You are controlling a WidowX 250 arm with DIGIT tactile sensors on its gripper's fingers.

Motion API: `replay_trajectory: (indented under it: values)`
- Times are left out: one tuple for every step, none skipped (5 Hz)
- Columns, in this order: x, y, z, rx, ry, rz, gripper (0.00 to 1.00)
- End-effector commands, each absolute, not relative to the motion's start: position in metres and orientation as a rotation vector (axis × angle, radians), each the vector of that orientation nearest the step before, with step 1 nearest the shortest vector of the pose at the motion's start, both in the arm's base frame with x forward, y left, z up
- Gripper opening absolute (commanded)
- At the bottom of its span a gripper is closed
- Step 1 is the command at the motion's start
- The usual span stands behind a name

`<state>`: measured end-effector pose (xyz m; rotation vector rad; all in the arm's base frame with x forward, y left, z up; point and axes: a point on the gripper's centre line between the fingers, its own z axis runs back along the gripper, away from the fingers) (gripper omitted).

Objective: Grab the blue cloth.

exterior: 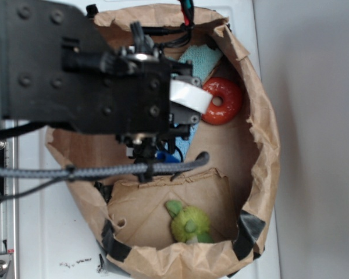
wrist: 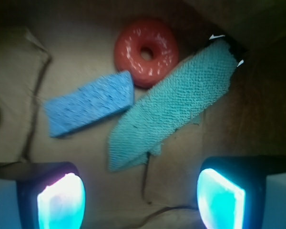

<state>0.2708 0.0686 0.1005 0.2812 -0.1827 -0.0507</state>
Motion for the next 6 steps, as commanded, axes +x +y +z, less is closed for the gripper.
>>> replay_trajectory:
  values:
    - [0.289,0.077,0.091,0.255,-0.173,-0.089,1.00]
    - [0.299,0.072,0.081,0.252,-0.156,-0.104,1.00]
    - [0.308,0.069,0.074,0.226,-0.131,-0.093,1.00]
    - [0.319,0.067,0.066,0.231,-0.106,-0.089,1.00]
    - [0.325,0.066,0.063,0.275,-0.114,-0.092,0.47]
    - [0.324,0.063,0.067,0.304,-0.132,-0.089,0.00]
